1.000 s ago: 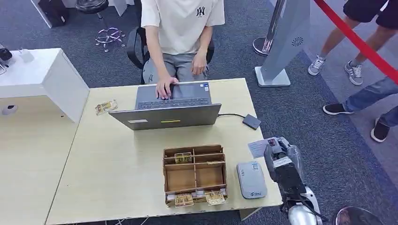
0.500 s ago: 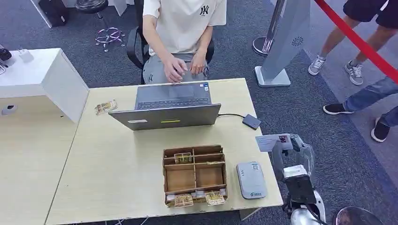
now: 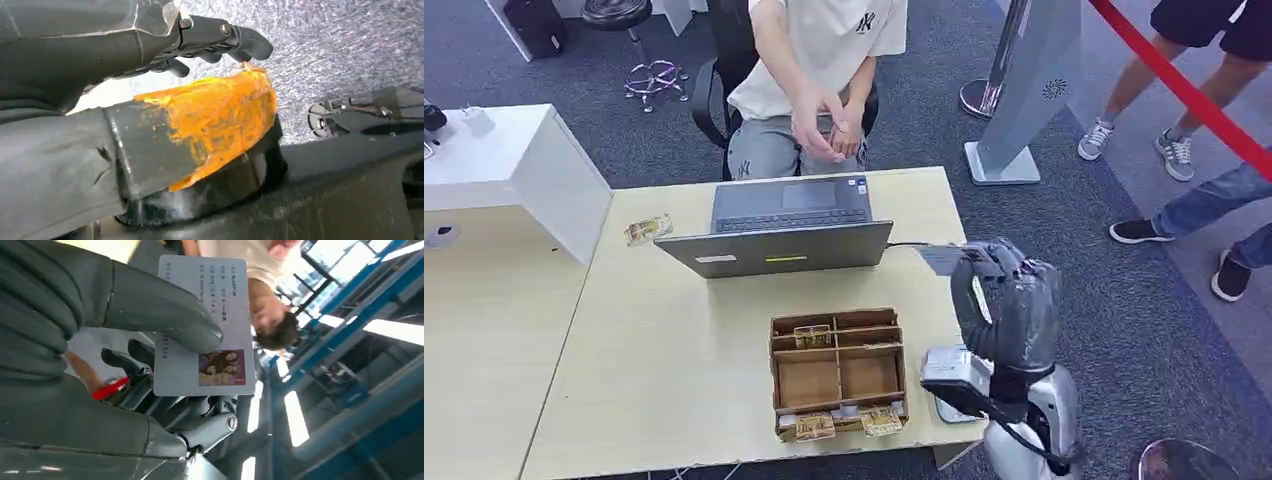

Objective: Pass the card to the sensor for recognition and then transmit it.

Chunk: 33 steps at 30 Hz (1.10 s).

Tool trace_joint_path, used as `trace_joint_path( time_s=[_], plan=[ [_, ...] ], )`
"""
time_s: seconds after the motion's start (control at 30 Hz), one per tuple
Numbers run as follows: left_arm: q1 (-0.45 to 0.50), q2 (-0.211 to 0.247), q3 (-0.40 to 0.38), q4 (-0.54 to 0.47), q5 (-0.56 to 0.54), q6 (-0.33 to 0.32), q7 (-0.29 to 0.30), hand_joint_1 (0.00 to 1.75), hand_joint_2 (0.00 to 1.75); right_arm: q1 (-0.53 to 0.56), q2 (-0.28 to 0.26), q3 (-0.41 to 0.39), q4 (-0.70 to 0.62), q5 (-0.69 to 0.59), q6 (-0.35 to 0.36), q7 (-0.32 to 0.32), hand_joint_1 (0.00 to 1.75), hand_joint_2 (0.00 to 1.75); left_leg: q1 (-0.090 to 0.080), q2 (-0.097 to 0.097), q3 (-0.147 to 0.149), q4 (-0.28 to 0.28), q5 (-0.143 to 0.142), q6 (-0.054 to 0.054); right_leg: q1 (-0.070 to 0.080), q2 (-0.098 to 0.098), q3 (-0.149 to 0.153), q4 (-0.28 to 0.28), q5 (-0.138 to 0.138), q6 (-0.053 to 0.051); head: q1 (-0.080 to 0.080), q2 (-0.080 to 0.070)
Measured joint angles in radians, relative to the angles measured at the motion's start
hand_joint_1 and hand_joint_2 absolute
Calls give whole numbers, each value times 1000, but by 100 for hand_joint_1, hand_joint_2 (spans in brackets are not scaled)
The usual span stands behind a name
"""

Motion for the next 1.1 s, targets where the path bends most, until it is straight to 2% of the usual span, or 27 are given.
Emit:
trace_joint_path(
  time_s=[0.1,0.27,0.57,0.73,0.97,1.0,1.03,1.1],
  plan=[
    [-1,0,-19,0,-15,-13,9,0,0,-102,-2,59,65,97,0,64,175,175,0,0,0,0,1,0,0,0,0,0,0,0,-1,0],
    [-1,1,-38,0,-24,-21,11,0,0,-178,-5,104,125,150,-5,97,175,175,0,-2,-1,0,1,0,0,-1,-1,0,0,0,-1,0],
    [-5,3,-89,0,-62,-48,31,0,0,-398,-5,169,340,353,-26,233,175,175,0,-1,-1,0,2,-1,0,-1,-1,0,1,0,0,0],
    [-8,3,-110,0,-73,-55,39,0,0,-475,11,178,436,407,-29,270,175,175,0,-2,-1,0,2,0,0,-1,-1,0,1,0,0,0],
    [-10,3,-124,0,-79,-56,43,0,0,-523,32,180,518,471,-32,310,175,175,0,-2,-1,0,2,0,0,-2,-1,0,1,0,0,0],
    [-10,3,-126,0,-79,-56,43,0,0,-527,35,180,528,475,-32,313,77,175,0,-2,-1,0,2,0,0,-2,-1,0,1,0,0,0],
    [-10,3,-127,0,-79,-56,43,0,0,-530,37,180,537,480,-32,315,0,175,0,-2,-1,0,2,0,0,-2,-1,0,1,0,0,0],
    [-10,3,-131,0,-79,-56,44,0,0,-532,42,180,554,483,-32,319,0,175,0,-2,-1,0,2,0,0,-2,-1,0,1,0,0,0]
  ],
)
